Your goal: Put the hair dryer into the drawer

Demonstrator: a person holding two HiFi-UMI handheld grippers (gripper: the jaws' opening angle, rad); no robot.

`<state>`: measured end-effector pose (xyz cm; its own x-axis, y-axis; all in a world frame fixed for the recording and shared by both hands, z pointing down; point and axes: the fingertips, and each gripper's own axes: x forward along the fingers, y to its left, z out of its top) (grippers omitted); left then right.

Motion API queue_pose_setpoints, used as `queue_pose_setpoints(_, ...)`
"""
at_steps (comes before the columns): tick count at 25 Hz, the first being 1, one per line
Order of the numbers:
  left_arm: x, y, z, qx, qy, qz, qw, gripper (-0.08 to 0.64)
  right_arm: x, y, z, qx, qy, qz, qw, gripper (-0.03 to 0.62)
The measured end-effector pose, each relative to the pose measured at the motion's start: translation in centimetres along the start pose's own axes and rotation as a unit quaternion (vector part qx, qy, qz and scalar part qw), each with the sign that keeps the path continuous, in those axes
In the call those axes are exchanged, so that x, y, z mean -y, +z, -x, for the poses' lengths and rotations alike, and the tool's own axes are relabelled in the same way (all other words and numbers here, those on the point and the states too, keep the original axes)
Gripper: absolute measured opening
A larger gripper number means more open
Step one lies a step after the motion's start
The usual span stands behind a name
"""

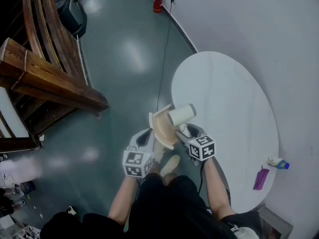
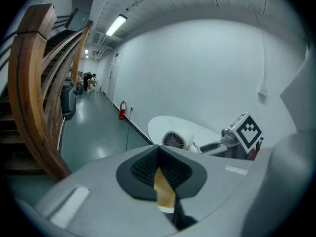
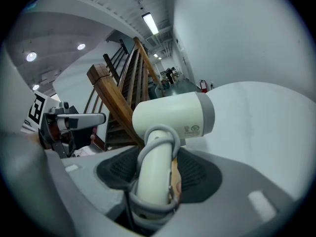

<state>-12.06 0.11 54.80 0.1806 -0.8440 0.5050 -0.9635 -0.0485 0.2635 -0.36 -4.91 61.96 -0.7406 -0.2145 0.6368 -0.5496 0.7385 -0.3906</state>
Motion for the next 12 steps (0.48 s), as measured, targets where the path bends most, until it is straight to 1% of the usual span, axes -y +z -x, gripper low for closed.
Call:
queue_pose_setpoints(5,-1.2,-1.3,0.4,-0.005,0.015,0.013,0.9998,0.006,-1.0,-1.5,-2.0,-0.024,0.018,0.004,1.0,0.249)
queue_pose_setpoints(12,-2.7,-3.0,0.4,-0.01,0.024,0.027,0.9993,0.006,-2.0,-4.0,-5.0,-0.064,0.036,0.016,0.997,0.249)
